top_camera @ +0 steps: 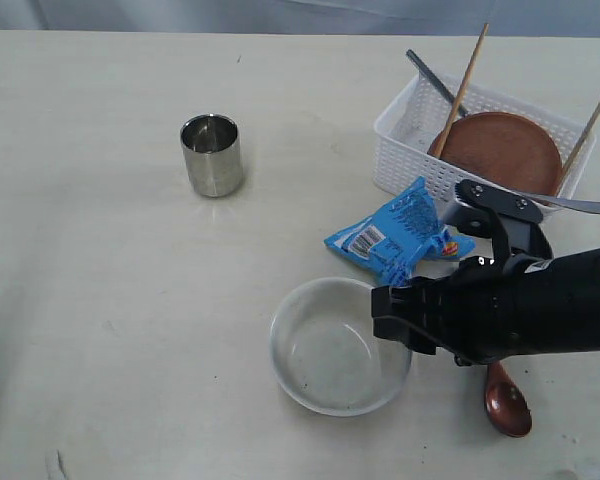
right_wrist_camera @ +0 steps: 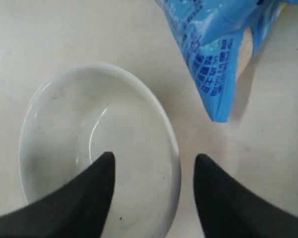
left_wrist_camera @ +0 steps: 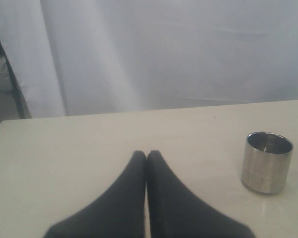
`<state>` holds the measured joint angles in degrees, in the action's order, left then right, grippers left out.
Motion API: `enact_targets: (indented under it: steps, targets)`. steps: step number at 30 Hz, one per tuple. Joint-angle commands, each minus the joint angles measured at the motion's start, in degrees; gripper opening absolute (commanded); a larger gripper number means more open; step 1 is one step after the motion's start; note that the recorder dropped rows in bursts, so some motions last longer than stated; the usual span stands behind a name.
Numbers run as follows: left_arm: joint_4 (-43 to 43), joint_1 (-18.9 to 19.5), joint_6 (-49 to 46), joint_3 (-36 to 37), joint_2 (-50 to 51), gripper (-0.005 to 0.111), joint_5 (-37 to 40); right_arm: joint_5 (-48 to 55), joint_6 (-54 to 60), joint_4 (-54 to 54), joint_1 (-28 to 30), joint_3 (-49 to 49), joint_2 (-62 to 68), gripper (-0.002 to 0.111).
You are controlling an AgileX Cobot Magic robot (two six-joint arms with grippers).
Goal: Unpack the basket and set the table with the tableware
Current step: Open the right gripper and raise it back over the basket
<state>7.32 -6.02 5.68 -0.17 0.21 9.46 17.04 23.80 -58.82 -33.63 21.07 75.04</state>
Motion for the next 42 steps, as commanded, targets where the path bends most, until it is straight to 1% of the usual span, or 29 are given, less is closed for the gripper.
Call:
enact_targets:
  steps: [1, 8, 17, 18, 19, 21, 24, 25, 26, 28, 30, 31, 33, 34, 36, 38, 40, 42]
  targets:
    - [0.0, 0.2, 0.4, 0.2, -0.2, 0.0, 0.0, -0.3, 0.1, 0.2, -0.1, 0.3, 0.2, 0.064]
    - [0.0, 0.2, 0.4, 0.2, -0.2, 0.0, 0.0, 0.5, 0.0, 0.0, -0.1, 0.3, -2.0, 0.064]
    - [0.0, 0.2, 0.4, 0.2, -0.2, 0.0, 0.0, 7.2, -1.6, 0.0, -0.1, 0.3, -13.0, 0.063]
    - [0.0, 0.2, 0.4, 0.2, -0.2, 0.0, 0.0, 7.7, -1.9, 0.0, -0.1, 0.3, -14.8, 0.06]
    - [0.0, 0.2, 0.4, 0.2, -0.2, 0.0, 0.0, 8.1, -2.0, 0.0, -0.1, 0.3, -16.7, 0.054]
    - [0.0, 0.2, 0.4, 0.2, -0.2, 0.0, 0.0, 9.0, -2.0, 0.8, -0.1, 0.9, -20.0, 0.04]
    - [0.0, 0.2, 0.4, 0.2, -0.2, 0.0, 0.0, 8.8, -2.9, 5.3, 0.3, 3.5, -25.3, 0.012]
    - [0.0, 0.2, 0.4, 0.2, -0.2, 0.0, 0.0, 8.7, -4.4, 8.1, 1.0, 4.9, -26.4, 0.005]
    - [0.0, 0.2, 0.4, 0.2, -0.2, 0.0, 0.0, 8.7, -6.7, 11.6, 2.0, 6.5, -27.5, 0.0]
    - [0.0, 0.2, 0.4, 0.2, -0.2, 0.0, 0.0, 8.5, -12.5, 20.3, 4.5, 9.7, -28.6, 0.002]
    - [0.0, 0.2, 0.4, 0.2, -0.2, 0.0, 0.0, 9.2, -18.7, 31.4, 7.7, 13.3, -28.5, 0.004]
    - [0.0, 0.2, 0.4, 0.2, -0.2, 0.0, 0.0, 10.5, -22.8, 39.2, 10.1, 15.8, -27.8, 0.006]
    - [0.0, 0.2, 0.4, 0.2, -0.2, 0.0, 0.0, 14.2, -27.3, 49.8, 13.6, 19.6, -25.7, 0.008]
    - [0.0, 0.2, 0.4, 0.2, -0.2, 0.0, 0.0, 18.0, -29.9, 56.9, 16.3, 21.7, -23.6, 0.008]
    - [0.0, 0.2, 0.4, 0.2, -0.2, 0.0, 0.0, 23.7, -31.0, 64.1, 20.4, 25.1, -20.2, 0.007]
    - [0.0, 0.2, 0.4, 0.2, -0.2, 0.0, 0.0, 29.4, -29.5, 67.1, 24.9, 28.1, -15.5, 0.007]
    - [0.0, 0.2, 0.4, 0.2, -0.2, 0.0, 0.0, 33.4, -26.3, 66.0, 29.1, 30.0, -11.1, 0.007]
    - [0.0, 0.2, 0.4, 0.2, -0.2, 0.0, 0.0, 34.8, -25.3, 64.3, 32.0, 30.4, -7.8, 0.007]
